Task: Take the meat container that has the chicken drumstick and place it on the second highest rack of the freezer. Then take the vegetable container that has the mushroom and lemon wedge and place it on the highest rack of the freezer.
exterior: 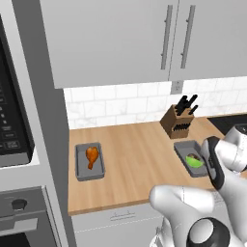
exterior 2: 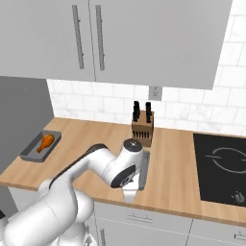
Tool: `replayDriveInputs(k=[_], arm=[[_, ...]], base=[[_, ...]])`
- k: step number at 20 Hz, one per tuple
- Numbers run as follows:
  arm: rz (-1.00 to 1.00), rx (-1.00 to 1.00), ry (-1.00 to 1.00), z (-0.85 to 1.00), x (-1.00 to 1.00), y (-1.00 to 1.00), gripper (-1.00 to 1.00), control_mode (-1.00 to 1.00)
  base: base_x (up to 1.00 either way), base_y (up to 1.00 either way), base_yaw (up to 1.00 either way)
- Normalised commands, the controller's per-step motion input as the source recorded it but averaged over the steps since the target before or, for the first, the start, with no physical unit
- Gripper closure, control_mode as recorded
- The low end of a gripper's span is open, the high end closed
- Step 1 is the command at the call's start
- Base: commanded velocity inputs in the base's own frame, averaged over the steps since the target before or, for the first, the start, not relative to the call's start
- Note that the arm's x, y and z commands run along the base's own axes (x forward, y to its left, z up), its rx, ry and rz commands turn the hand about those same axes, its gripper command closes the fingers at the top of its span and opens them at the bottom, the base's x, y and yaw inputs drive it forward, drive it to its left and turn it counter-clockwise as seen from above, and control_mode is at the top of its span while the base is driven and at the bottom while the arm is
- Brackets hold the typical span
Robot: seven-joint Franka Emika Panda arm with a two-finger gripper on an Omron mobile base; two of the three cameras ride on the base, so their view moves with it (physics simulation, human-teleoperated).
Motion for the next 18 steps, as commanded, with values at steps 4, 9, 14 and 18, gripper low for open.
replayDriveInputs(k=[4, 9, 14, 18], arm=[[0.0, 0.06, 0.01, -0.16, 0.19, -0.04, -1.0, -1.0], [0.0, 0.02, 0.01, -0.16, 0.28, 0.0, -1.0, -1.0], [0.0, 0.02, 0.0, -0.2, 0.22, 0.0, -1.0, -1.0], [0.0, 0.01, 0.0, -0.25, 0.16, 0.0, -1.0, -1.0]], base=[[0.0, 0.0, 0.0], [0.0, 0.0, 0.0], [0.0, 0.0, 0.0], [0.0, 0.0, 0.0]])
